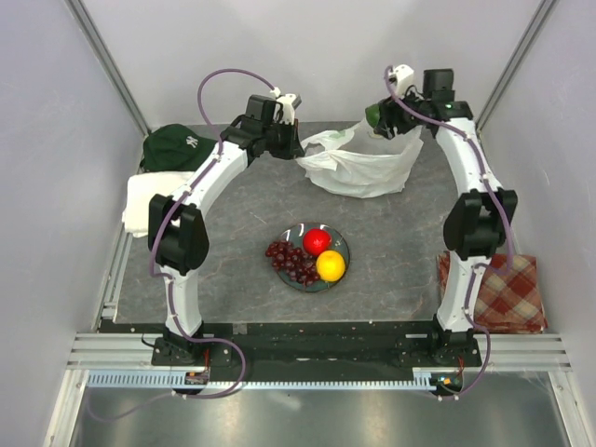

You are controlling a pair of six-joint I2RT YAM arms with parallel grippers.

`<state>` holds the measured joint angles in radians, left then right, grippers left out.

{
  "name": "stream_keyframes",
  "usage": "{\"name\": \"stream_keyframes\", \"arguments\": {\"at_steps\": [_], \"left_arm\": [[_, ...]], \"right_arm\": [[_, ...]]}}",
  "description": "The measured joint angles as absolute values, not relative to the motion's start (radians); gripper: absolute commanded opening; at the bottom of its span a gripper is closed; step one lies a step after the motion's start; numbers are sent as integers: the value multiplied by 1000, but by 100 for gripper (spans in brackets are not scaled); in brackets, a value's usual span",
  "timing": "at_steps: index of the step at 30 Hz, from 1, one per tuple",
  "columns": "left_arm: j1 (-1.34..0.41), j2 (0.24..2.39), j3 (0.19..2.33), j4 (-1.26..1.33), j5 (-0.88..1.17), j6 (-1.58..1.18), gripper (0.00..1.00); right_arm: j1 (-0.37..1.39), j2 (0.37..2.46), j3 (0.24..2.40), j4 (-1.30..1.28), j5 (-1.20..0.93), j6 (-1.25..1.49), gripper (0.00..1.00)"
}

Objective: Take the fake fruits out of the plastic bag
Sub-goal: Take out the fake fruit from the plastic bag, then place the fake fruit on the plate.

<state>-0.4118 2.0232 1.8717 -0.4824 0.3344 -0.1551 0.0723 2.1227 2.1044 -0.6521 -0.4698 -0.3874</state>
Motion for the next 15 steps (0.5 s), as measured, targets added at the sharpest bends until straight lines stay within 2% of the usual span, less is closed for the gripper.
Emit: {"name": "stream_keyframes", "arguments": {"at_steps": [7, 15], "left_arm": [[-412, 2025, 1886, -482, 323, -150, 2], [-389, 2025, 1916, -478, 324, -143, 2]], "right_arm": [[57, 1977, 2064, -713, -622, -299, 44], [116, 1887, 1951, -822, -640, -363, 45]]}}
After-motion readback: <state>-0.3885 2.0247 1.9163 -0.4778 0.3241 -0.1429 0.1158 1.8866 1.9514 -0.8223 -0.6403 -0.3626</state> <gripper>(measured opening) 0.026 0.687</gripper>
